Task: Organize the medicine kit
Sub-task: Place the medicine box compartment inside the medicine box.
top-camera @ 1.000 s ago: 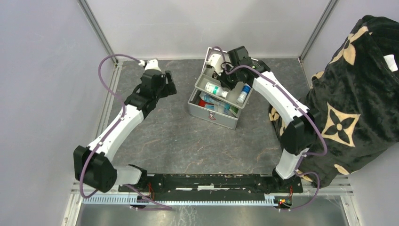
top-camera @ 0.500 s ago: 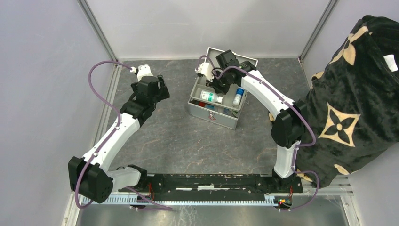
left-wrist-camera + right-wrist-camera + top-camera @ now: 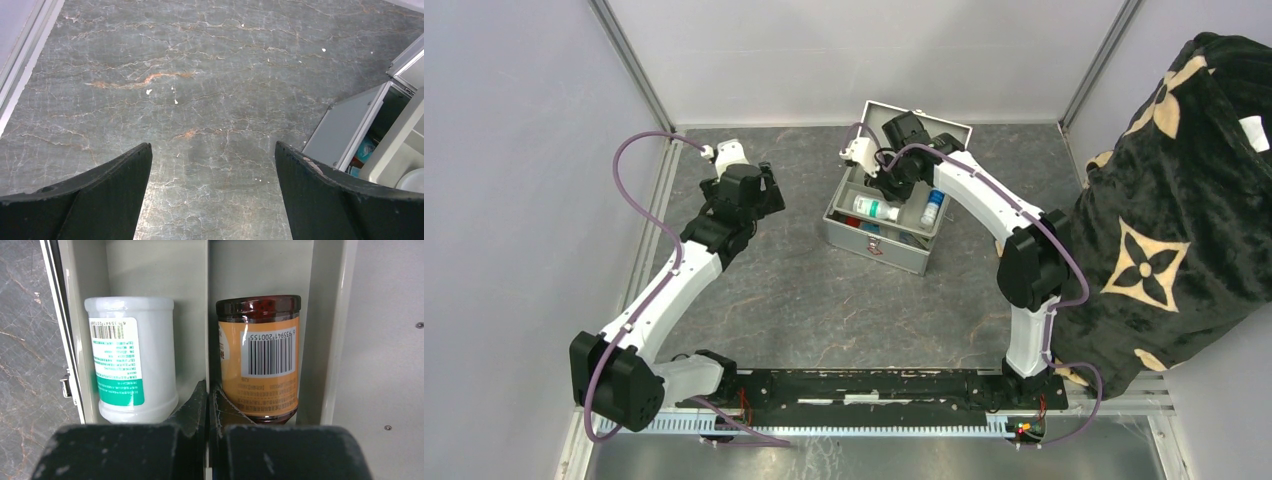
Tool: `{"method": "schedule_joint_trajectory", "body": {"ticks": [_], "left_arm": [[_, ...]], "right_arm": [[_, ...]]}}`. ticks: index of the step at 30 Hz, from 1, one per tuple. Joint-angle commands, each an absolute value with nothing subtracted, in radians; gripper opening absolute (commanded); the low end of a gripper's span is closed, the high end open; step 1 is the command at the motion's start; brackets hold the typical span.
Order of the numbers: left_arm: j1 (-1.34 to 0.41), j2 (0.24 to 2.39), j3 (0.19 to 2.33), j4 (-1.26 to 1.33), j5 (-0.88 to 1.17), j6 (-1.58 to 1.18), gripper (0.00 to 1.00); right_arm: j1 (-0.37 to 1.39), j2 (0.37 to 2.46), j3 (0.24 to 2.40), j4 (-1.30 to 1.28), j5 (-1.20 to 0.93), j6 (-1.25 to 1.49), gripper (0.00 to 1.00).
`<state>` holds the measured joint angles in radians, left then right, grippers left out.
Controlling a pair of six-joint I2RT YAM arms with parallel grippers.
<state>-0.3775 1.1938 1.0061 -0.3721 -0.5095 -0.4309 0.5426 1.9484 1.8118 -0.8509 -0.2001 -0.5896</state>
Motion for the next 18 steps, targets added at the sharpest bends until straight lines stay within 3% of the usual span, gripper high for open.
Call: {"method": "schedule_joint_trajectory", "body": {"ticks": [1, 18], "left_arm": [[-0.377, 1.189, 1.012, -0.347, -0.542, -0.436, 0.98], [-0.376, 1.21, 1.019, -0.348, -0.521, -0.437, 0.98]], "right_arm": [[0.543, 1.936, 1.809, -0.767, -0.238, -0.601, 0.0], [0.54, 1.973, 1.76, -0.724, -0.312, -0.585, 0.0]]}}
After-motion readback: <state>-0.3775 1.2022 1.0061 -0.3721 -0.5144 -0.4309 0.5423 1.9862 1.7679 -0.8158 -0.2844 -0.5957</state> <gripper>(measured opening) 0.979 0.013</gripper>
